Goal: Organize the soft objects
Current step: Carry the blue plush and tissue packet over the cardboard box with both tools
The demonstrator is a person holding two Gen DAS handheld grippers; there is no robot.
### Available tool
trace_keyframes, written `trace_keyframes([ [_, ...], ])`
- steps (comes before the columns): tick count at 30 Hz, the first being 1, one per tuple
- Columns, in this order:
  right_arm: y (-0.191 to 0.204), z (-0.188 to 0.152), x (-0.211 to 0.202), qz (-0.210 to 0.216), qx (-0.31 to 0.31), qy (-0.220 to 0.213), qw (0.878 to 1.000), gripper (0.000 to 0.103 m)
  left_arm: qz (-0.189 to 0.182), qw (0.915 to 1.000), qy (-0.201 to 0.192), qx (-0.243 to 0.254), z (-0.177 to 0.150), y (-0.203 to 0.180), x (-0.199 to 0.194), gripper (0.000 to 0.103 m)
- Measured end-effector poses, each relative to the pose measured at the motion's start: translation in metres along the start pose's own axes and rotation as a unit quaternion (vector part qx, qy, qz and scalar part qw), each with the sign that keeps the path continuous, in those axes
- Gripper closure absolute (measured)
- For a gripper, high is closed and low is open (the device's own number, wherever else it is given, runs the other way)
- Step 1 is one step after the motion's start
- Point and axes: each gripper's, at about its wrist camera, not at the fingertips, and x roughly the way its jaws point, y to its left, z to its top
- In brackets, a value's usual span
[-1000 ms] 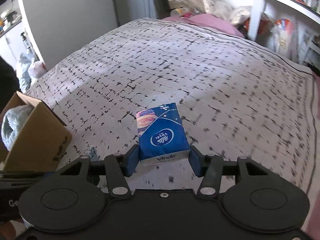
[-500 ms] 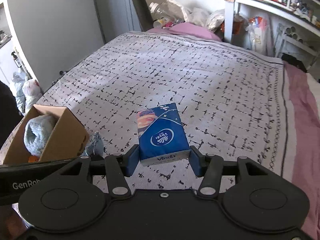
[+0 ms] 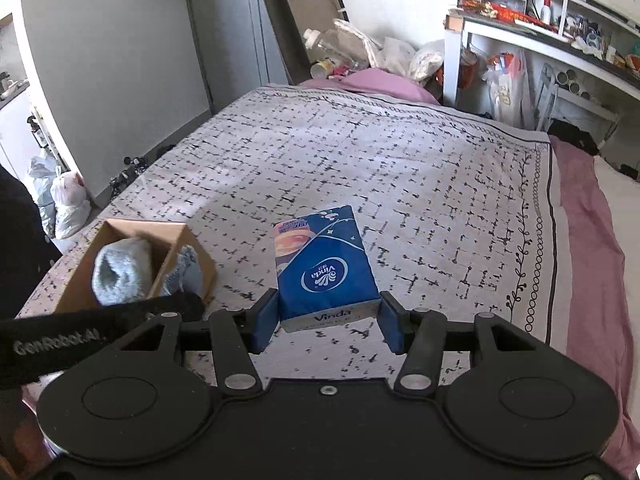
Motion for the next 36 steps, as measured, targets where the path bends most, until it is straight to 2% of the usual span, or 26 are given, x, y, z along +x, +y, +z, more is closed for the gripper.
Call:
trace_keyframes([
  [8,0.034,0.001,-0.016,0.006,-0.013,-0.011,1.0,0.052,0.001,0.9996,-0.023,-0.015,0.011,0.026,-0.037,0.08],
  [20,0.081,0.003,-0.019,0.03,-0.019,-0.012,0.999,0.052,0.025,0.9987,-0.028,-0.035,0.017,0.071,-0.065,0.08],
  [30,0.101,0.009,-0.011,0.049,-0.017,-0.018,0.998,0.051,0.039,0.9976,-0.015,-0.055,0.023,0.099,-0.073,0.08],
  [36,0.11,0.011,-0.006,0.057,-0.019,-0.016,0.998,0.051,0.032,0.9965,-0.001,-0.077,0.023,0.11,-0.067,0.08],
])
